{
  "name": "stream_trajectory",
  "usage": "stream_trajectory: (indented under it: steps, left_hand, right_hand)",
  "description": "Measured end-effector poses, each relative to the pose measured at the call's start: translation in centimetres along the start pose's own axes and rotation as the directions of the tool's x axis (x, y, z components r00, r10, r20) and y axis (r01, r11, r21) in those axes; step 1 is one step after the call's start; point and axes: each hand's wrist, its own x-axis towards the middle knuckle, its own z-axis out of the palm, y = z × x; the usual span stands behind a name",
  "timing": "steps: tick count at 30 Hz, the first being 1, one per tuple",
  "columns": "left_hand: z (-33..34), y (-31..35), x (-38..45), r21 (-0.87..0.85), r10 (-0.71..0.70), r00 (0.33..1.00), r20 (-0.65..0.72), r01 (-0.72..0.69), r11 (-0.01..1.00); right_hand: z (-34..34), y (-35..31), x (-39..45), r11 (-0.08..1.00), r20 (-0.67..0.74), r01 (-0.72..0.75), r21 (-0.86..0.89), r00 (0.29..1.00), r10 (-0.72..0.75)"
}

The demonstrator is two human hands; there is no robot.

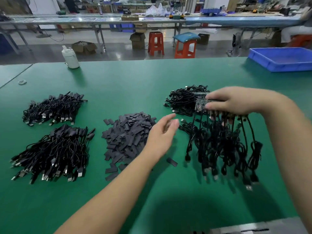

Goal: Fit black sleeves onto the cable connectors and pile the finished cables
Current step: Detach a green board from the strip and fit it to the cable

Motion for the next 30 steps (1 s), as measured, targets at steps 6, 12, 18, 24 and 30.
stream_trajectory:
  steps: [6,12,18,24,30]
  left_hand:
    - [3.8,2.7,0.3,-0.063,0.050,0.999,0.001,-0.050,0.997]
    - [4.1,3.9,0.0,-0.036,-0.023,0.999,-0.030,0.022,0.999]
    - [4.5,4.2,0.0,0.208,0.015,0.992,-0.129,0.013,0.978]
    - [5.5,4.3,-0.1,0.346,0.098,0.973,-0.207,-0.021,0.938]
    - [5.1,4.0,0.7,0.518,0.201,0.952,-0.232,-0.053,0.854]
  right_hand:
    - [2.8,0.0,-0.4,0.991,0.077,0.092,0.094,0.992,-0.100]
    - [3.8,-1.0,-0.8,0.995,-0.017,0.082,0.057,0.997,-0.082]
    - [4.8,-2.0,-0.5,0.997,-0.089,0.069,-0.047,0.993,-0.073]
    - [5.0,-1.8,-0.5,0.996,-0.134,0.029,-0.079,0.990,-0.039]
    - [5.6,-1.7,-0.9,0.999,-0.234,-0.028,-0.029,0.972,0.020]
